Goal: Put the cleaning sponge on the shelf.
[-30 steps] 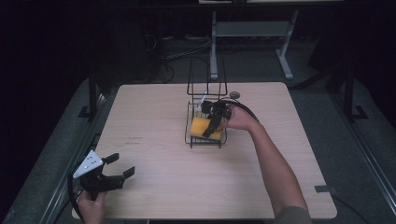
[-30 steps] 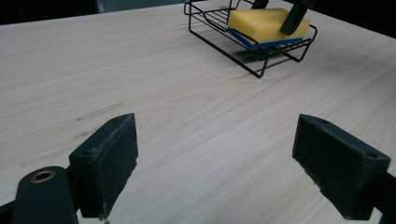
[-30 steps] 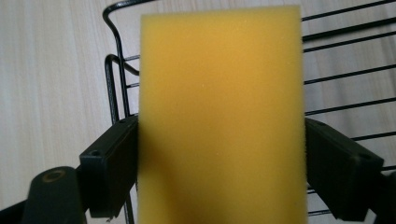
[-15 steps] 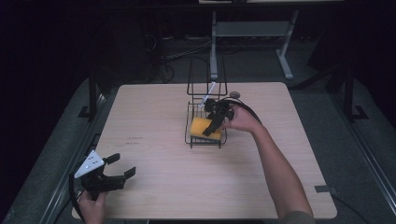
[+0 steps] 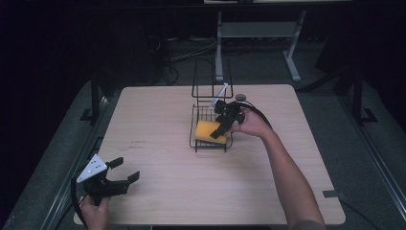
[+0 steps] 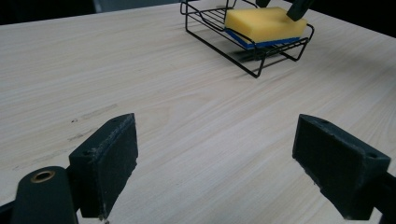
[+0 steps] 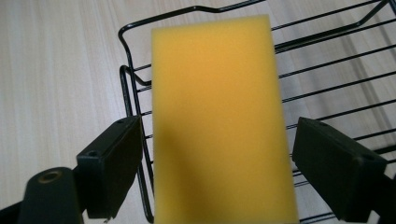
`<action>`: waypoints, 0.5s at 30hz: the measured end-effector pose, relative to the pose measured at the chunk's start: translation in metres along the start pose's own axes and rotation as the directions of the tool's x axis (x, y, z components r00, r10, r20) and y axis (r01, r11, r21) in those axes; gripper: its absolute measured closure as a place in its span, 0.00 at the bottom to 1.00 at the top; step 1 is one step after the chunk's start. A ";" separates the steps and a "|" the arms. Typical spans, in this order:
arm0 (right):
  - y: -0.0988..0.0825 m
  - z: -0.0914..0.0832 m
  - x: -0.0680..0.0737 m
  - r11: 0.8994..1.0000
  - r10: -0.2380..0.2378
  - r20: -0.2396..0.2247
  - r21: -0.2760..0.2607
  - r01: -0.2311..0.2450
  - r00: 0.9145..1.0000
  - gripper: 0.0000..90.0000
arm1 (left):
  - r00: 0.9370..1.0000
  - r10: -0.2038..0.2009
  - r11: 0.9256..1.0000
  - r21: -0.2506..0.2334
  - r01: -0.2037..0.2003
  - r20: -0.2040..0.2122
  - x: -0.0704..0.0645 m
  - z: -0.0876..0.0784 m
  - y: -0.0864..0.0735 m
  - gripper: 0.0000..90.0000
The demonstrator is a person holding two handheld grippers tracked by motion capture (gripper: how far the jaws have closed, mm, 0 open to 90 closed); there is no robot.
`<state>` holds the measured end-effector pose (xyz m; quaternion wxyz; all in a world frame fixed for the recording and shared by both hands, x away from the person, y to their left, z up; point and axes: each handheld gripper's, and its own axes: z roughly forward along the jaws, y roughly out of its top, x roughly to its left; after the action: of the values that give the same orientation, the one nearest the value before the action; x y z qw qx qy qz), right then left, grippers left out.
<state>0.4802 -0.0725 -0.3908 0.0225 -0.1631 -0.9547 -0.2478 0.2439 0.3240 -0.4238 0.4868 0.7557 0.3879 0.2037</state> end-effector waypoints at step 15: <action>-0.027 -0.015 -0.007 0.998 0.047 0.000 -0.043 -0.047 0.999 0.18 | 1.000 0.005 1.000 0.007 -0.005 0.004 -0.001 0.002 0.000 0.15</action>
<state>0.4776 -0.1040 -0.3910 0.0241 -0.1859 -0.9451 -0.2676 0.2448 0.3223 -0.4245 0.4846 0.7587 0.3855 0.2021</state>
